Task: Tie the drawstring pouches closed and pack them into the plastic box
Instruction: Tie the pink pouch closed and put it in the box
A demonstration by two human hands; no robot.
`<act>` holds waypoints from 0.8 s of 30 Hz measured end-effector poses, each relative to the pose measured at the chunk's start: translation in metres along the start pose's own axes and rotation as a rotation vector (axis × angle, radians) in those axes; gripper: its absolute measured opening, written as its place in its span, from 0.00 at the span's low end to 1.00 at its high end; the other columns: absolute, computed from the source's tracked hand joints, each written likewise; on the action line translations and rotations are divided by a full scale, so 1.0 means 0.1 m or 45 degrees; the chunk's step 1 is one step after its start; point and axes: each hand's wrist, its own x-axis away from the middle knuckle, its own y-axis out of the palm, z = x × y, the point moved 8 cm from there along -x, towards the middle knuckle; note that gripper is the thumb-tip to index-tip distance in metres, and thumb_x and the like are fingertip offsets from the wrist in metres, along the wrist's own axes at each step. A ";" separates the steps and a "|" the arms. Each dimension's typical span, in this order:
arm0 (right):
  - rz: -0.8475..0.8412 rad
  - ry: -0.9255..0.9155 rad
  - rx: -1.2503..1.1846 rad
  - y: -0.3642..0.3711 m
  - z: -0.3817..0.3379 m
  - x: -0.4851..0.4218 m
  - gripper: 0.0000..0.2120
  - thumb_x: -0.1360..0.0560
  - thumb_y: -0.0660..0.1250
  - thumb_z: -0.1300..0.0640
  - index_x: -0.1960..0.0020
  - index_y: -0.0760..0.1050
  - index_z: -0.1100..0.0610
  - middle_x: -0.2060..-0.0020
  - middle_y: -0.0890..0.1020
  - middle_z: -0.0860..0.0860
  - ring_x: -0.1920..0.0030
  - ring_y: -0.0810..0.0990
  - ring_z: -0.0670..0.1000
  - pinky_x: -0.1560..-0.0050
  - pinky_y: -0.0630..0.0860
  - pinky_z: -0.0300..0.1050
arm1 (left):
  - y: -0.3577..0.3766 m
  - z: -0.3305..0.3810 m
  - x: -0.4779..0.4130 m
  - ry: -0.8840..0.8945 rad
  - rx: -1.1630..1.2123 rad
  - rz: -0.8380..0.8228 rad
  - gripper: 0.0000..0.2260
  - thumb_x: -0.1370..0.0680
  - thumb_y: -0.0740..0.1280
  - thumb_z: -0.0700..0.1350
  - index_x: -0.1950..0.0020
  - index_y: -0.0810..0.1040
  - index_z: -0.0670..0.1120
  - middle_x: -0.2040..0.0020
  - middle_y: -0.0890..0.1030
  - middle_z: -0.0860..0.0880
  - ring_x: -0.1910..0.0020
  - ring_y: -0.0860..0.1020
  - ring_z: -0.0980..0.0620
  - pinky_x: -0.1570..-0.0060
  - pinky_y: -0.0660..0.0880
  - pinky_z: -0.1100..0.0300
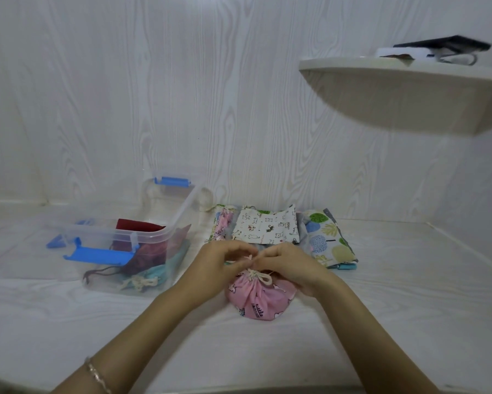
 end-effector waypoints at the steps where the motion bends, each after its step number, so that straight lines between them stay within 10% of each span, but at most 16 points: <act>1: 0.035 -0.042 0.050 -0.02 -0.02 0.01 0.03 0.28 0.73 0.61 0.57 0.84 0.61 0.62 0.83 0.59 0.62 0.79 0.51 0.59 0.75 0.43 | -0.01 -0.03 0.00 -0.041 0.033 0.001 0.11 0.27 0.72 0.38 0.46 0.83 0.48 0.55 0.85 0.52 0.55 0.83 0.58 0.52 0.79 0.63; 11: 0.408 -0.437 0.420 0.02 -0.20 0.20 0.12 0.30 0.69 0.66 0.56 0.83 0.50 0.71 0.81 0.47 0.75 0.72 0.39 0.70 0.69 0.33 | 0.02 -0.24 0.03 -0.636 0.389 -0.062 0.19 0.30 0.75 0.34 0.44 0.71 0.41 0.64 0.81 0.43 0.67 0.80 0.51 0.55 0.80 0.54; 18: 0.369 -0.700 0.966 0.17 -0.44 0.31 0.10 0.29 0.68 0.61 0.52 0.85 0.53 0.66 0.83 0.49 0.65 0.78 0.46 0.64 0.75 0.40 | 0.04 -0.09 -0.03 -0.502 0.131 -0.207 0.15 0.29 0.69 0.32 0.47 0.70 0.45 0.66 0.78 0.49 0.67 0.76 0.54 0.58 0.74 0.57; 24: 0.272 -0.472 0.749 0.07 -0.33 0.20 0.07 0.26 0.67 0.59 0.61 0.82 0.54 0.63 0.75 0.49 0.64 0.72 0.41 0.62 0.67 0.37 | 0.02 0.00 -0.07 -0.351 -0.117 -0.221 0.12 0.28 0.69 0.36 0.46 0.74 0.46 0.67 0.79 0.53 0.69 0.76 0.58 0.67 0.72 0.66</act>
